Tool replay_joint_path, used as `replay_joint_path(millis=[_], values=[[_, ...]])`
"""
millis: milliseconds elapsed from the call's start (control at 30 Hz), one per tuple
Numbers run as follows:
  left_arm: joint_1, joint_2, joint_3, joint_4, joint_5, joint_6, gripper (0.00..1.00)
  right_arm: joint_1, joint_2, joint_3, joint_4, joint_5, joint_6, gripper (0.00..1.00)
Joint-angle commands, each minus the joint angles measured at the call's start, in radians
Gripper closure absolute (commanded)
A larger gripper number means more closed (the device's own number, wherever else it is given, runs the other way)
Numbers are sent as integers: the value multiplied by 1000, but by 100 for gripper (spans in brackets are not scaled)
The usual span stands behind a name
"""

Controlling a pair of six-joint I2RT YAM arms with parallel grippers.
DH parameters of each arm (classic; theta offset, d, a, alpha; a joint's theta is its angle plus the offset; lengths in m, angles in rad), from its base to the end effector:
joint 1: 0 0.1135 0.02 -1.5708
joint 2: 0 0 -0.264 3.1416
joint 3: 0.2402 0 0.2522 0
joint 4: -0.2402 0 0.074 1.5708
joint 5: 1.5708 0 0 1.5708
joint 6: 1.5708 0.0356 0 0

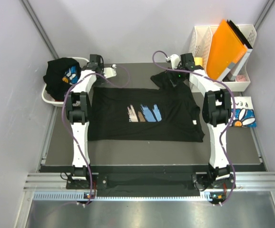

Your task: Fold and stack the t-shirts

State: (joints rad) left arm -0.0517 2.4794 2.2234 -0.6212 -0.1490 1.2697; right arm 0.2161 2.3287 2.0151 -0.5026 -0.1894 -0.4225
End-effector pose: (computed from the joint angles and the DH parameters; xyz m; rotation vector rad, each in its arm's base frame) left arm 0.5497 -0.0232 0.1879 1.5221 2.0713 0.6885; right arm 0.5139 0.1197 0.2074 -0.8287 2.2224 0.1272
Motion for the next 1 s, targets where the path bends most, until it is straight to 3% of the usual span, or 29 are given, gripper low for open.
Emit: replay_joint_path(millis=[0,300,467,533,600,667,800,967], values=[[-5,-4,29,-32,46,100,24,8,-117,8,30,-24,10,32],[-8,-57,4,-170,212,39,23,9,-103,43,19,-8,14,30],[-13,-59,7,-111,157,-44,26,16,-100,42,13,-5,8,29],[-20,-33,25,-27,18,-160,42,19,-100,42,10,-2,5,29],[-22,-10,70,-41,-29,-281,50,20,-100,40,10,-2,7,29],[-19,-13,87,-57,-55,-377,45,22,-100,37,12,-2,11,28],[-19,-60,30,-99,-5,-629,46,28,-98,36,12,-4,8,28],[-20,-76,-67,-152,98,-731,47,35,-98,46,10,-1,1,27]])
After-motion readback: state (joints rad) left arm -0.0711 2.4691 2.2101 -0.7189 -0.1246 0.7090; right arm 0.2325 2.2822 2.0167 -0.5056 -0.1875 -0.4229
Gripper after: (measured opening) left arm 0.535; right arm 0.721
